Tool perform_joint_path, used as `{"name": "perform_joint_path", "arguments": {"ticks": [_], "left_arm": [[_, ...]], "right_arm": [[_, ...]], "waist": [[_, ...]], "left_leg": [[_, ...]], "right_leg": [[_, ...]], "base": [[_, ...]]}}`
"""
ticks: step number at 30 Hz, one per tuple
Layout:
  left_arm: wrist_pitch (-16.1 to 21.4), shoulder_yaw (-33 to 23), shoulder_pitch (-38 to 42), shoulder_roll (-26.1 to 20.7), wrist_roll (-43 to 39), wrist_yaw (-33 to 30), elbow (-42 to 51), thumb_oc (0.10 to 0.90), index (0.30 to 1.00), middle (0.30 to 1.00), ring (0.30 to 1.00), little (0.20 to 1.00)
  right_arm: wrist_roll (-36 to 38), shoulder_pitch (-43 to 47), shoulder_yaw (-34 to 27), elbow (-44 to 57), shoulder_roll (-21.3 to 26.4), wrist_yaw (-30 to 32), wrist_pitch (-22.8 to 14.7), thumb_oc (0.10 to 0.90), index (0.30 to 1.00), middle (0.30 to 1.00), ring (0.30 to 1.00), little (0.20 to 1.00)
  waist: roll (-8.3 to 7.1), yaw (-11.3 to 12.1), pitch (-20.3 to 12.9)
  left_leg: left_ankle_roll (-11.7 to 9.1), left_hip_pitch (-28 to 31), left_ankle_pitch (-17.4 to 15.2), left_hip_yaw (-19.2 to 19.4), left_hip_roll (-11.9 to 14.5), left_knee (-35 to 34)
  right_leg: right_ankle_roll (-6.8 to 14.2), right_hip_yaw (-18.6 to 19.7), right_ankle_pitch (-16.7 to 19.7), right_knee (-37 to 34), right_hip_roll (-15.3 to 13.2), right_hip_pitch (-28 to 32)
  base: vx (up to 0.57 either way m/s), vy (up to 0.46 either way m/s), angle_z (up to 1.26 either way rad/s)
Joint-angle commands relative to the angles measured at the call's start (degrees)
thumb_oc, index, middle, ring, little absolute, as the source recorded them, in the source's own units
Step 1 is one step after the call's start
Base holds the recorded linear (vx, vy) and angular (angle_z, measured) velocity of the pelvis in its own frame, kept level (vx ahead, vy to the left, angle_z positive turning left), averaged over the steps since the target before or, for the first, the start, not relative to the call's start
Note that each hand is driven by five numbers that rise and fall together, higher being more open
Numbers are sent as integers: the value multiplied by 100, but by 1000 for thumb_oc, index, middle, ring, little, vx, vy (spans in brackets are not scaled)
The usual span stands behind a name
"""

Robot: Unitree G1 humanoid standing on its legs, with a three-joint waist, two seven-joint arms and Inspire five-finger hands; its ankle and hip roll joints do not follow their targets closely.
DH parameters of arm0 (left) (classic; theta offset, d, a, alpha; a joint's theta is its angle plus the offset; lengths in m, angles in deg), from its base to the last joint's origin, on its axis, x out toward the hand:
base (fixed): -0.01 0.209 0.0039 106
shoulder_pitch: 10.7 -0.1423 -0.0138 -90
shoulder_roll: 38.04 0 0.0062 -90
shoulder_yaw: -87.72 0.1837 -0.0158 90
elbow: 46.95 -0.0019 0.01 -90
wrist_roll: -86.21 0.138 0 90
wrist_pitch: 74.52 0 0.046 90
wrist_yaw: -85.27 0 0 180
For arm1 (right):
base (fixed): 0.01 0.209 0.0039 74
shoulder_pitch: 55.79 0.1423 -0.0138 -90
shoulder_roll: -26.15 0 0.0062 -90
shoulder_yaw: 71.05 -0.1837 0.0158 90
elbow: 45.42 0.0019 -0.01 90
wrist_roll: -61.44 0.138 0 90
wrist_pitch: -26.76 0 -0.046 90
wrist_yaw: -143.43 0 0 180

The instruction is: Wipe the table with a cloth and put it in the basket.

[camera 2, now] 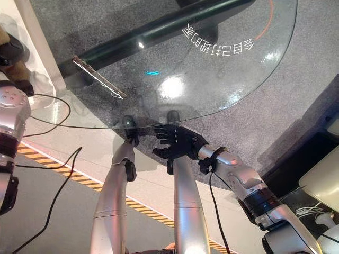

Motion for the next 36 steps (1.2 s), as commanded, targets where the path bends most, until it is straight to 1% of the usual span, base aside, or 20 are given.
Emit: {"name": "perform_joint_path", "arguments": {"ticks": [1,5,11,17,20,24,26,30,32,33,36], "left_arm": [[-190,22,-132,27,-470,452,-396,800,900,900,900,900],[-106,7,-151,47,-502,503,-444,800,900,900,900,900],[-22,-44,-318,37,-512,503,-221,800,900,900,900,900],[57,-120,-554,75,-450,428,32,800,900,900,900,900],[101,-176,-737,109,-337,420,160,800,900,900,900,900],[143,-192,-894,84,15,535,307,800,900,900,900,900],[265,-235,-1152,73,152,441,573,800,900,900,900,900],[426,-541,-1659,12,97,246,1015,800,900,900,900,900],[457,-635,-1780,11,79,178,1110,800,900,900,900,900],[474,-801,-1958,11,89,4,1273,800,900,900,900,900],[519,-925,-2075,2,86,-100,1374,800,900,900,900,900]], "right_arm": [[373,-173,174,465,-195,-110,-96,800,900,900,900,900],[420,-150,170,468,-201,-73,-103,800,900,900,900,900],[407,-267,88,661,-207,-26,0,800,900,900,900,900],[356,-414,51,804,-243,31,-30,800,900,900,900,900],[287,-510,31,835,-285,38,-77,800,900,900,900,900],[286,-599,3,882,-277,29,-131,800,900,900,900,900],[222,-708,-47,974,-277,50,-127,800,900,900,900,900],[73,-996,-163,1076,-312,2,-195,800,900,900,900,900],[30,-1053,-187,1097,-336,-7,-201,800,900,900,900,900],[-32,-1148,-235,1142,-389,-13,-212,800,900,900,900,900],[-67,-1214,-253,1159,-441,-3,-220,800,900,900,900,900]], "waist": [[-157,-66,-102],[-155,-59,-102],[-125,-29,-102],[-97,9,-102],[-79,31,-102],[-65,50,-102],[-21,86,-102],[57,159,-102],[75,171,-102],[102,206,-102],[116,230,-102]], "left_leg": [[-123,152,-348,107,-294,133],[-126,197,-341,92,-304,99],[-112,302,-343,74,-335,72],[-88,450,-338,66,-367,32],[-74,582,-322,70,-392,-10],[-67,709,-309,83,-407,-49],[-55,842,-277,78,-435,-138],[-36,1093,-271,47,-486,-255],[-32,1153,-269,31,-501,-283],[-29,1253,-273,2,-520,-324],[-31,1361,-283,-31,-538,-348]], "right_leg": [[228,185,43,-251,321,151],[238,177,55,-286,313,201],[231,156,41,-319,300,313],[213,115,27,-350,272,451],[213,88,28,-372,260,569],[214,65,41,-417,243,688],[213,46,55,-474,233,798],[208,-8,41,-591,192,1045],[203,-26,33,-617,184,1109],[190,-58,10,-648,171,1213],[180,-97,-13,-665,159,1328]], "base": [[0,0,0],[0,0,0],[0,0,0],[-14,-21,4],[-22,-36,3],[-5,-10,0],[0,0,0],[-12,-20,0],[-26,-45,0],[-38,-68,1],[-29,-60,3]]}}
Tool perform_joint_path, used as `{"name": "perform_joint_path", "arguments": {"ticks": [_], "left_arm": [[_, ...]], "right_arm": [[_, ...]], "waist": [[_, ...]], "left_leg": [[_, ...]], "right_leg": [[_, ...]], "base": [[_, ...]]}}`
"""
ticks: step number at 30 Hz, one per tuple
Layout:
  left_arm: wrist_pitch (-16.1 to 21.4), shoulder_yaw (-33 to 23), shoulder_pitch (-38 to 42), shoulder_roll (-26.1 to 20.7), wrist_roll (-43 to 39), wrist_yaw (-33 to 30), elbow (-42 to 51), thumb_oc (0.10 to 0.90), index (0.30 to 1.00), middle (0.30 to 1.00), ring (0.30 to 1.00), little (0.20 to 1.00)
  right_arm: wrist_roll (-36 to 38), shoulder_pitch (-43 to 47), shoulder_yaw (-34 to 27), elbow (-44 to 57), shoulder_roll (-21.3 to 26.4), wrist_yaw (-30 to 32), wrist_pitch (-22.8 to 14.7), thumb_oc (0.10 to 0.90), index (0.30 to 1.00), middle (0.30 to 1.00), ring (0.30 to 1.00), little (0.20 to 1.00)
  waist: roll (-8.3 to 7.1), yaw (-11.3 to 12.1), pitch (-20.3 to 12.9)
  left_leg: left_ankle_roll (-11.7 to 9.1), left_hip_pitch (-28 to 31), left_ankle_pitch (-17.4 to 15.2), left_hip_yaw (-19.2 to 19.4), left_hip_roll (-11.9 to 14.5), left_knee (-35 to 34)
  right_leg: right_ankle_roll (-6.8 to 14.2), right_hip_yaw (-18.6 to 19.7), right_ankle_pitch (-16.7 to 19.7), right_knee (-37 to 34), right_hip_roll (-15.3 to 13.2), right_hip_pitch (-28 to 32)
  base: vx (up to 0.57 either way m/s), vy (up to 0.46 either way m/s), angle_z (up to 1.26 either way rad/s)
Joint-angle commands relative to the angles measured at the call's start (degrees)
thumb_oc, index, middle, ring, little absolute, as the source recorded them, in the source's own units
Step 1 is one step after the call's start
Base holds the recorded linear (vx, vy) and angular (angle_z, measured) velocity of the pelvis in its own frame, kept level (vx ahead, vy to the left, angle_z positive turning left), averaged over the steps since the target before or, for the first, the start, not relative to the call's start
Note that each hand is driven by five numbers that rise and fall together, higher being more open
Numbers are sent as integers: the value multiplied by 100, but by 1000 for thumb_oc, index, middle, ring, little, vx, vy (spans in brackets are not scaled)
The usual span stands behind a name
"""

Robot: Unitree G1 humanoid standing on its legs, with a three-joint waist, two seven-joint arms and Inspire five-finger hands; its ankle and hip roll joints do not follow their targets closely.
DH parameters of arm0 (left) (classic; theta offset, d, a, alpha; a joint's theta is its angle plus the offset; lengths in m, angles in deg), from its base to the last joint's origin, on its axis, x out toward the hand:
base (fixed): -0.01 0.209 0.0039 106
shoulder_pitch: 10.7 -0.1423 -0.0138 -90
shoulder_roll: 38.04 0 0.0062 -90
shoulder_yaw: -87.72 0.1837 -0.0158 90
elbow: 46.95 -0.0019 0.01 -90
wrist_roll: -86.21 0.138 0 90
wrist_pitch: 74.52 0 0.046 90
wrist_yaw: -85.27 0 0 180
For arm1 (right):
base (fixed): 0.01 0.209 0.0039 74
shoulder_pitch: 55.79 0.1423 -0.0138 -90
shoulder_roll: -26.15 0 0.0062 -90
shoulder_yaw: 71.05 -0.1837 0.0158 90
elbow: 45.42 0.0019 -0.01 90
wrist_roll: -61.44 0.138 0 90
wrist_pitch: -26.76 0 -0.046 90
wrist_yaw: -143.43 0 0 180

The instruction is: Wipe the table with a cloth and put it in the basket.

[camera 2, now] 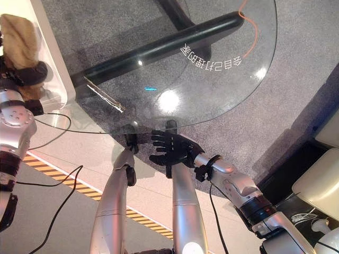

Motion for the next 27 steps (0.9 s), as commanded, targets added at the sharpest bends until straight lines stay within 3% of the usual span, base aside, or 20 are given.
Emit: {"name": "perform_joint_path", "arguments": {"ticks": [1,10,17,23,24,27], "left_arm": [[307,-731,-348,-128,164,-562,116,800,900,900,900,900],[492,-1272,-908,-152,232,-660,553,800,900,900,900,900],[940,-1320,-1259,-100,33,-21,642,800,900,900,900,900],[1246,-1206,-2659,865,23,1077,1562,800,900,900,900,900],[1216,-1056,-3094,1235,-34,1454,1718,800,900,900,900,900],[1024,-753,-3703,1663,-107,2006,1684,800,900,900,900,900]], "right_arm": [[-124,-611,-140,727,-161,-177,-202,800,900,900,900,900],[-266,-949,-287,672,-315,-236,-375,800,900,900,900,900],[-272,-1159,-312,330,-464,-203,-478,800,900,900,900,900],[-617,-1720,-669,-668,-918,-193,-851,800,900,900,900,900],[-679,-1863,-767,-987,-1085,-134,-946,800,900,900,900,900],[-851,-2073,-898,-1345,-1327,1,-933,800,900,900,900,900]], "waist": [[190,201,-100],[234,318,-100],[208,357,-100],[143,485,-101],[106,529,-213],[51,568,-568]], "left_leg": [[-14,513,-448,24,-441,99],[-27,1253,-430,-94,-507,-151],[-97,1999,-434,-151,-456,-375],[-113,3158,-404,-318,-434,-793],[-108,3463,-407,-385,-416,-942],[-105,3845,-410,-444,-372,-1199]], "right_leg": [[178,1,-55,-500,239,583],[122,-147,-133,-735,181,1402],[140,-250,-213,-869,152,2131],[145,-392,-286,-1207,120,3372],[153,-437,-306,-1329,95,3712],[178,-491,-280,-1605,74,4176]], "base": [[-28,-55,4],[-47,-69,3],[-50,-94,3],[-52,-157,-1],[-32,-207,7],[20,-182,11]]}}
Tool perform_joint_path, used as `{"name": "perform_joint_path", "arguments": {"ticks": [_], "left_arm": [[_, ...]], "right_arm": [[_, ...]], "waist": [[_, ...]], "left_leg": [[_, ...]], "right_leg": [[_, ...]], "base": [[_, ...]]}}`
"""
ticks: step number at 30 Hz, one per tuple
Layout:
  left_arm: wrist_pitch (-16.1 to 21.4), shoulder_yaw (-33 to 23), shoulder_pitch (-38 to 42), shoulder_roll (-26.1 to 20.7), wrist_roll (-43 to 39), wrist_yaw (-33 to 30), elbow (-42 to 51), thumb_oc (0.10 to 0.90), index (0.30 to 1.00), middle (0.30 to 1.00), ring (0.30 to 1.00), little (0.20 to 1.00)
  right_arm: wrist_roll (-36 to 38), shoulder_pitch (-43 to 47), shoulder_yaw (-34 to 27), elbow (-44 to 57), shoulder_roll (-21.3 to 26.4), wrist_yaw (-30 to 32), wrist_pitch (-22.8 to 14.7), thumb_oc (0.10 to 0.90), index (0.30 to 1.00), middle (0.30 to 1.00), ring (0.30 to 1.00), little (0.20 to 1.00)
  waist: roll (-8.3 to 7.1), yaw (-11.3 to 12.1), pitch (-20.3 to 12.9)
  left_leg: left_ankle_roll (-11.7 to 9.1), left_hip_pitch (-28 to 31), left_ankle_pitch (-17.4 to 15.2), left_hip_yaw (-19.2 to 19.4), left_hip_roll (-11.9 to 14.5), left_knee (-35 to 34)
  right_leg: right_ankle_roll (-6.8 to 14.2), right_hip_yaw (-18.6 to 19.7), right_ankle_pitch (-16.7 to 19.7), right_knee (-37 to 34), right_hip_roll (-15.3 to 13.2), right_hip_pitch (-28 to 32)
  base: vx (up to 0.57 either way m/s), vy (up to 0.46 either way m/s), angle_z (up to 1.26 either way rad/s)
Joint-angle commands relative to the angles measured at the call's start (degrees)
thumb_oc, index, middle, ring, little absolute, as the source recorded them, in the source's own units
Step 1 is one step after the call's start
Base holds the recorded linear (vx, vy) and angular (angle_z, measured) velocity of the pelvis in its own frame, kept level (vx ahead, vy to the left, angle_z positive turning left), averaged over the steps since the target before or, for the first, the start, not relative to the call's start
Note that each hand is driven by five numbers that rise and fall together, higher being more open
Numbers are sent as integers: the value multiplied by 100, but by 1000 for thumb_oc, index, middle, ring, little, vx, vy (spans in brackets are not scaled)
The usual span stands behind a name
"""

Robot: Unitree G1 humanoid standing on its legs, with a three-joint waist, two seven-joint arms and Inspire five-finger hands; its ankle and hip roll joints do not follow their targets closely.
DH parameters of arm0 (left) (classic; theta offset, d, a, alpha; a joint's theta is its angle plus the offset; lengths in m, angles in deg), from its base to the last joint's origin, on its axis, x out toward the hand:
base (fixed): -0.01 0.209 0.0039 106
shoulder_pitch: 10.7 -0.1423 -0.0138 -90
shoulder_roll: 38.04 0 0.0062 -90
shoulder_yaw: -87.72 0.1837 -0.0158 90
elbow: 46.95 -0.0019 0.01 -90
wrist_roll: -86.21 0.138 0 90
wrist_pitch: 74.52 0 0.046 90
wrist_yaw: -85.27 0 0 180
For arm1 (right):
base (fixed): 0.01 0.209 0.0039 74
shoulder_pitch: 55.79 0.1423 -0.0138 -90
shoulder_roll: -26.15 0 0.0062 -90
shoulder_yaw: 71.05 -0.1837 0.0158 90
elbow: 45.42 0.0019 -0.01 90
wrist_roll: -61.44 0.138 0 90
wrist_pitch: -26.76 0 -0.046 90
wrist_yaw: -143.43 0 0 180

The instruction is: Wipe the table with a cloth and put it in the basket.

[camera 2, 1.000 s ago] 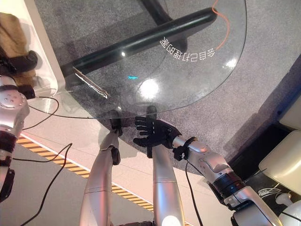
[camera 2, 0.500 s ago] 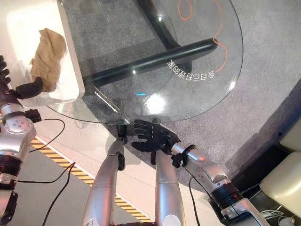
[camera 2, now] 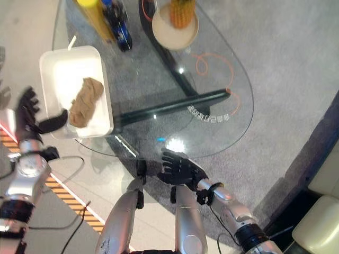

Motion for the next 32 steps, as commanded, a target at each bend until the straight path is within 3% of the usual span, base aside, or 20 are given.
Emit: {"name": "perform_joint_path", "arguments": {"ticks": [1,6,13,20,32], "left_arm": [[104,154,-598,175,27,902,132,800,900,900,900,900],[-325,515,-1182,649,51,1522,-401,800,900,900,900,900],[-641,1072,-1275,1232,104,1885,-2309,800,900,900,900,900],[-755,1254,-1020,1695,261,2282,-4011,800,900,900,900,900],[-617,1173,-857,1894,88,2662,-4774,800,900,900,900,900]], "right_arm": [[-220,-469,-139,145,-271,31,-350,800,900,900,900,900],[-364,-716,-281,-550,-440,79,-201,800,900,900,900,900],[-778,-673,-190,-2233,-767,151,-269,800,900,900,900,900],[-1391,-471,-188,-3698,-1191,278,-394,800,900,900,900,900],[-1526,-399,-263,-4504,-1427,166,-518,800,900,900,900,900]], "waist": [[-48,80,-669],[-94,104,-1202],[-144,57,-1965],[-158,-16,-2267],[-92,-121,-2495]], "left_leg": [[-31,252,-517,-206,-422,154],[-42,888,-526,-221,-308,-159],[-60,1639,-608,-97,-132,-434],[-52,2054,-699,41,-27,-596],[-7,2322,-766,183,27,-793]], "right_leg": [[181,-159,-222,-281,10,533],[157,-228,-145,-713,66,1266],[150,-177,-164,-1037,196,2006],[180,-82,-180,-1226,230,2371],[228,-17,-109,-1458,195,2565]], "base": [[34,-137,2],[70,-134,1],[92,-103,3],[29,-59,-11],[12,-8,-8]]}}
